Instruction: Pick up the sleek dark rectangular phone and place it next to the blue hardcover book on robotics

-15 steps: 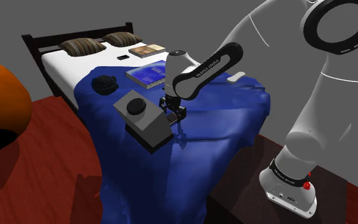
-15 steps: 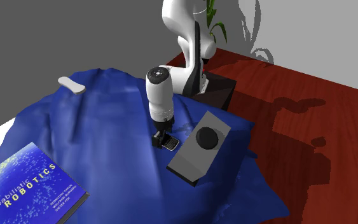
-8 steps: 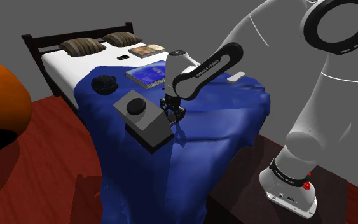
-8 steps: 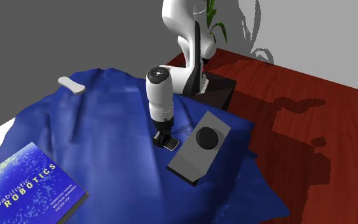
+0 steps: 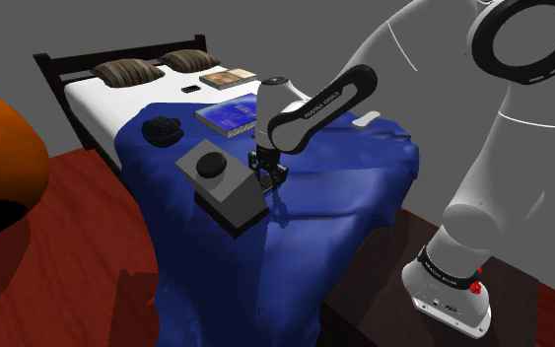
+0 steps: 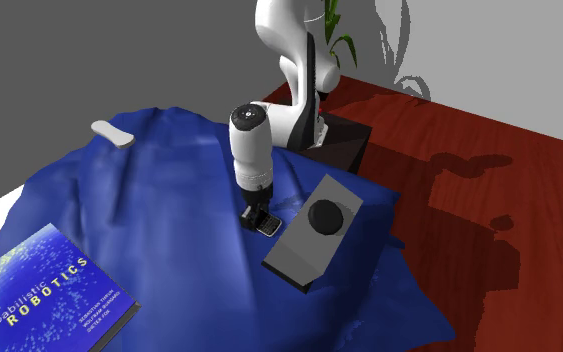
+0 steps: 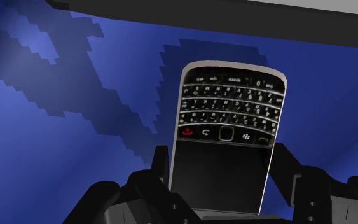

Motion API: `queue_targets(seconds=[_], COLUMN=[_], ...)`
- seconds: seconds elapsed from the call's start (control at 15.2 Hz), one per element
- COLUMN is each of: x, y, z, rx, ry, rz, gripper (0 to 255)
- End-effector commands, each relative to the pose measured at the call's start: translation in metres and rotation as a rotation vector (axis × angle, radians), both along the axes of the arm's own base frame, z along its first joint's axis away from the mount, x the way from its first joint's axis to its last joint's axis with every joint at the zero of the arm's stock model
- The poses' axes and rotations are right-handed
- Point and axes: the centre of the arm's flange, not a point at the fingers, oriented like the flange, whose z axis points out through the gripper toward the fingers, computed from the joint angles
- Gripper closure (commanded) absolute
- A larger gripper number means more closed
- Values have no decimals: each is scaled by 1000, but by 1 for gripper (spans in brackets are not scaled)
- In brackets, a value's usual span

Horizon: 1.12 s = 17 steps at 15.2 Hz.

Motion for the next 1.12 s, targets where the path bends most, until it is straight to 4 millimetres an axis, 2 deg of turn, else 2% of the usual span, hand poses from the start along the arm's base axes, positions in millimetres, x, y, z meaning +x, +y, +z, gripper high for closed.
queue_targets(seconds=[0.0,1.06], x=[0,0], y=[0,0], z=[8,92], rx=[1,1], ry=[0,0], rz=[0,0], gripper=[255,255])
